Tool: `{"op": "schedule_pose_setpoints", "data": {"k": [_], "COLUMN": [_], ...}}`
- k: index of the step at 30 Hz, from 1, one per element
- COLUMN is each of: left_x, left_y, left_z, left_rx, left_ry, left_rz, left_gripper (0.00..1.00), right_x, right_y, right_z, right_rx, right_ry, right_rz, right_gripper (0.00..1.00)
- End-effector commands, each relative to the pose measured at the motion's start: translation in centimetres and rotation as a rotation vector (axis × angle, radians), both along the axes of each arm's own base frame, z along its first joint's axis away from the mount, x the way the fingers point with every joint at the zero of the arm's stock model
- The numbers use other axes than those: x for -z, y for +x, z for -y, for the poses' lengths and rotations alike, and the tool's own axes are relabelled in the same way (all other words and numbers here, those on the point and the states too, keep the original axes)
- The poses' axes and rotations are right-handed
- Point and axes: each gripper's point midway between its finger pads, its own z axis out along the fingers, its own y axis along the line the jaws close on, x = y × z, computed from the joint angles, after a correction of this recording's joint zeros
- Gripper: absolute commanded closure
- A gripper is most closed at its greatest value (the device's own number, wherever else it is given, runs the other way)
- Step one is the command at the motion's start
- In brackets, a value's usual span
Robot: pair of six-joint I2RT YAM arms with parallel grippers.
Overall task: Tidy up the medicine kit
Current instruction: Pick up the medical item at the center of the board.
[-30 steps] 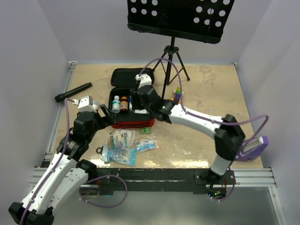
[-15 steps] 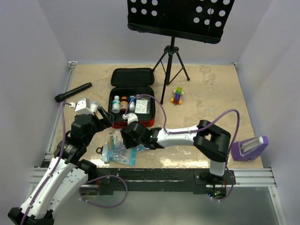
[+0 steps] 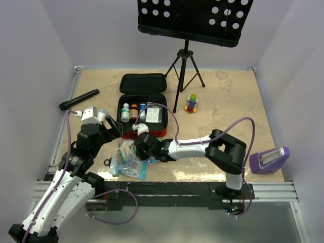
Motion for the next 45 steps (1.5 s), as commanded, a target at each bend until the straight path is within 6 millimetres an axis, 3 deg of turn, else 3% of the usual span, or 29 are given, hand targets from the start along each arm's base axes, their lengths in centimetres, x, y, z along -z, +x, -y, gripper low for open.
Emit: {"op": "schedule_pose_setpoints", "data": {"k": [1, 5, 11, 17, 20, 23, 29, 34, 37, 40, 42, 45], "left_x": [0.1, 0.0, -0.1, -0.3, -0.7, -0.9, -0.3, 0.6, 1.1, 1.2, 1.3, 1.1], "left_y": [0.1, 0.2, 0.2, 0.1, 0.0, 0.0, 0.2, 0.4, 0.5, 0.6, 0.6, 0.7], "left_z": [0.3, 0.3, 0.2, -0.2, -0.5, -0.5, -0.1, 0.6, 1.0, 1.2, 1.3, 1.4], "left_rx": [0.014, 0.013, 0.009, -0.014, -0.031, -0.03, -0.018, 0.001, 0.01, 0.015, 0.015, 0.018], "left_ry": [-0.003, -0.004, -0.005, -0.006, -0.006, -0.011, -0.014, -0.035, -0.047, -0.058, -0.062, -0.071], "left_rz": [0.003, 0.006, 0.009, 0.015, 0.023, 0.031, 0.013, -0.002, -0.018, -0.02, -0.023, -0.019], "left_gripper": [0.08, 0.08, 0.08, 0.08, 0.08, 0.07, 0.08, 0.08, 0.08, 0.08, 0.08, 0.08], "right_x": [-3.9, -7.0, -13.9, -18.5, -18.9, -17.0, -12.3, -11.3, -13.1, -17.5, -20.4, -22.6], "right_y": [-0.5, -0.4, 0.1, 2.8, 3.2, 2.2, -0.4, -1.8, -1.9, -0.8, 1.6, 6.5], "right_z": [-1.0, -0.5, 1.4, 4.3, 5.4, 6.3, 10.4, 12.5, 12.4, 11.9, 12.3, 12.7], "right_rx": [-0.006, 0.016, 0.068, 0.165, 0.175, 0.132, 0.143, 0.16, 0.153, 0.198, 0.272, 0.346], "right_ry": [0.12, 0.167, 0.25, 0.237, 0.216, 0.154, 0.107, 0.131, 0.202, 0.294, 0.303, 0.268], "right_rz": [0.017, 0.04, 0.104, 0.207, 0.224, 0.194, 0.112, 0.068, 0.084, 0.135, 0.206, 0.278], "right_gripper": [0.98, 1.0, 1.0, 1.0, 1.0, 1.0, 1.0, 1.0, 1.0, 1.0, 1.0, 1.0]}}
